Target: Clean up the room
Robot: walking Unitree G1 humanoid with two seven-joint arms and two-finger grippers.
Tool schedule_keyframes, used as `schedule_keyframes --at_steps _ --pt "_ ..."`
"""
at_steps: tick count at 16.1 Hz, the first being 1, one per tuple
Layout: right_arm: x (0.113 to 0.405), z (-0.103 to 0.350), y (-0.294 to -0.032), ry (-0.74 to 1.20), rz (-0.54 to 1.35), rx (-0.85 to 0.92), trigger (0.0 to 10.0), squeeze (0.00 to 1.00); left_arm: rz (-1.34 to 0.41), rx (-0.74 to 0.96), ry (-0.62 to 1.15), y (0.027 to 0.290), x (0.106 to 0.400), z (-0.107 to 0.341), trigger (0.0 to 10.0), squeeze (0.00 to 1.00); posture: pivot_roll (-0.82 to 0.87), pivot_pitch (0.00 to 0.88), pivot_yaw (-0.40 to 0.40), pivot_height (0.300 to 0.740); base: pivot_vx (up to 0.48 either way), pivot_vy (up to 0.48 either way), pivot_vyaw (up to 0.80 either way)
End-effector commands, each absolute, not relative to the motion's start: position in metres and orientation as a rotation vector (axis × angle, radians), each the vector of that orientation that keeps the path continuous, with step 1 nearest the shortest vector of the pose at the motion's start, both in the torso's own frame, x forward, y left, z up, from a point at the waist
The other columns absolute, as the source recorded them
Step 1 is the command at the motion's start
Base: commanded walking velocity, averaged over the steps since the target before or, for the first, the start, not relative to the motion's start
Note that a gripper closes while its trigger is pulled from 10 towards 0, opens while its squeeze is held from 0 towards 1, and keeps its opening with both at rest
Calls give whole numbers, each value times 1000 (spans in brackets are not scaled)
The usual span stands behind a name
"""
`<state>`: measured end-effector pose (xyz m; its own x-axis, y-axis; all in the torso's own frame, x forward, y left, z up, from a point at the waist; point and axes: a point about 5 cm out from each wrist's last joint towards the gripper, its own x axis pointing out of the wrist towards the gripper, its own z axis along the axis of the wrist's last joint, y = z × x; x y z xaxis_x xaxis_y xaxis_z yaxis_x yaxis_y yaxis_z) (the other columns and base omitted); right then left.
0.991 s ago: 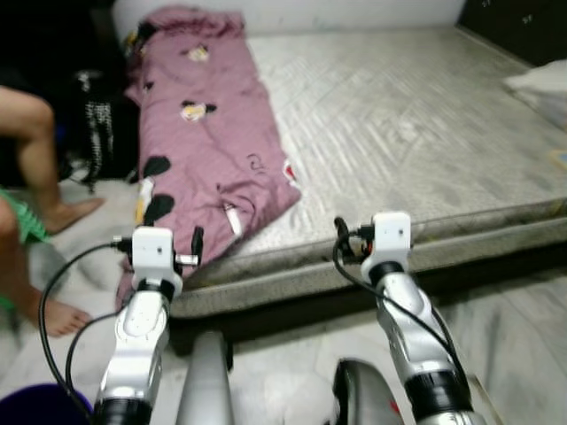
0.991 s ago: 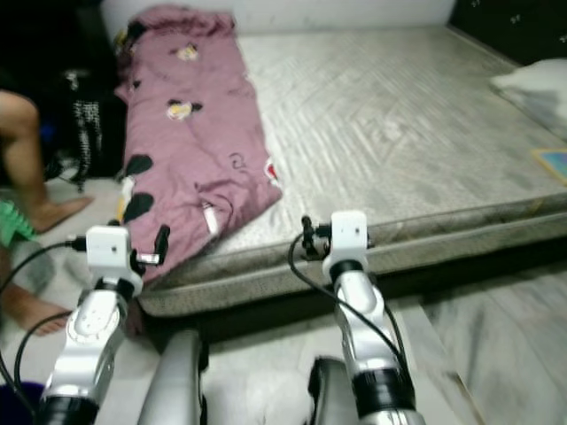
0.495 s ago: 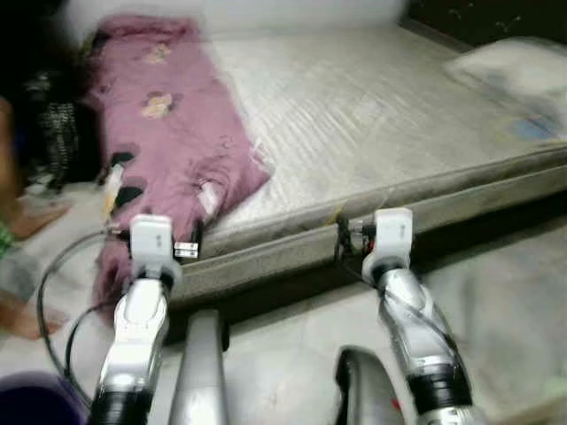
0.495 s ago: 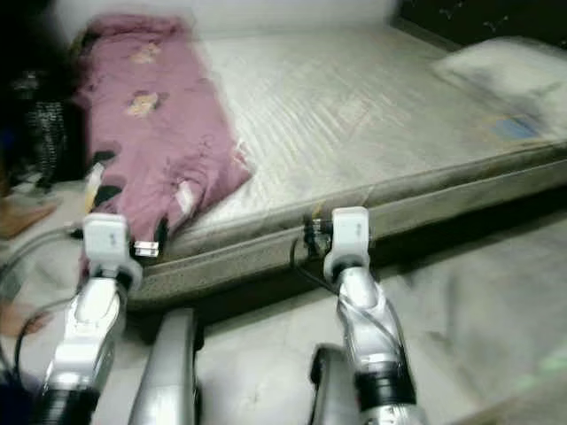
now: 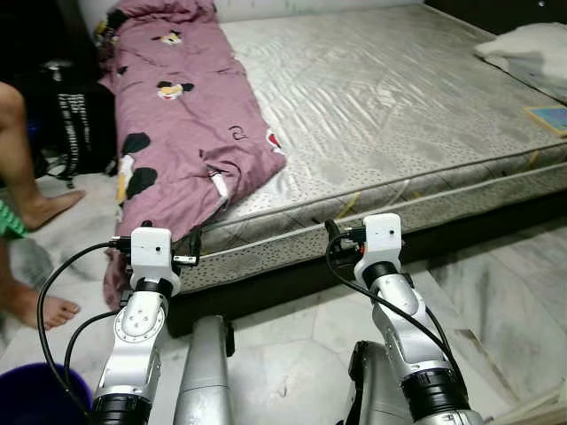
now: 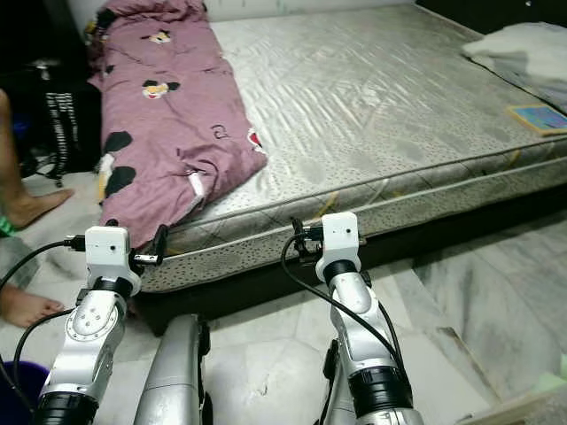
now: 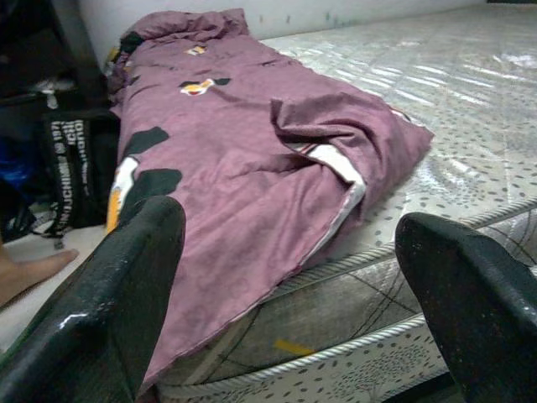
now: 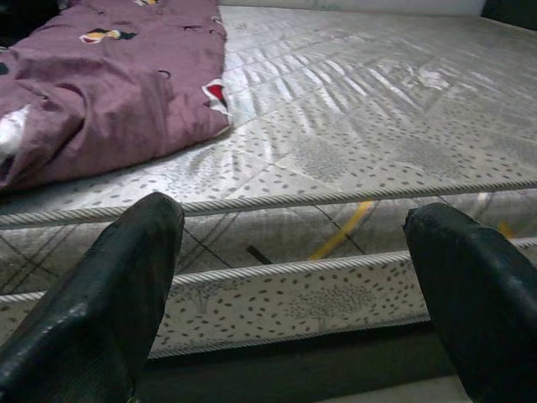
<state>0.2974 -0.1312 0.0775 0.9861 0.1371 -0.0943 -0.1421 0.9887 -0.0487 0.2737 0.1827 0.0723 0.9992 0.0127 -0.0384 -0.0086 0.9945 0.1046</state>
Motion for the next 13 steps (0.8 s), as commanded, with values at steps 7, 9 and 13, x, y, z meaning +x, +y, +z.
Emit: schedule_keyframes --at_steps 7,9,13 --pt "299 83 -129 63 167 -57 10000 0 -9 105 28 180 276 76 10000 0 65 0 4 544 0 0 343" --pt "299 83 -129 66 165 -46 10000 0 -9 105 29 180 276 75 10000 0 66 0 3 544 0 0 613" --pt "299 82 -130 72 165 -46 10000 0 -11 106 34 180 276 75 10000 0 69 0 2 544 0 0 0"
